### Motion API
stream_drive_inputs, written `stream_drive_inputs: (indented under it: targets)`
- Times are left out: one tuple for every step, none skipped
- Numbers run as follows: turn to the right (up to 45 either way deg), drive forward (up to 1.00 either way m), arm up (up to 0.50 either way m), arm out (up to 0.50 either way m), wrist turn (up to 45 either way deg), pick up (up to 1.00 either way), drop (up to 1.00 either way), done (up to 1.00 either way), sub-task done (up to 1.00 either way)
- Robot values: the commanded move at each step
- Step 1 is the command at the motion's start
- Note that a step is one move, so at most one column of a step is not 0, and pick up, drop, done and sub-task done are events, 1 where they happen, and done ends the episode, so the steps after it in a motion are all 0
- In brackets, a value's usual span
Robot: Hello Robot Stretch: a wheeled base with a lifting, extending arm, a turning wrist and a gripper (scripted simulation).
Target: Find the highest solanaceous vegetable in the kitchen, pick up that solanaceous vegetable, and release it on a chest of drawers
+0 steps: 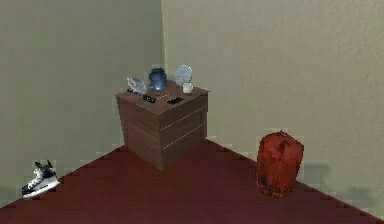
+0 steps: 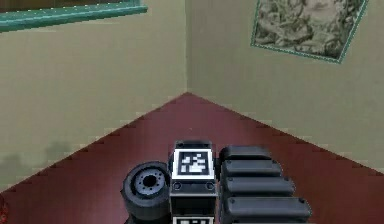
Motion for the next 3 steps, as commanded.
stream_drive_inputs:
  targets:
    - [3.0, 0.0, 0.0, 0.0, 0.0, 0.0, 0.0, 0.0, 0.0]
    - [0.0, 1.0, 0.0, 0.0, 0.0, 0.0, 0.0, 0.0, 0.0]
    - [3.0, 0.0, 0.0, 0.0, 0.0, 0.0, 0.0, 0.0, 0.0]
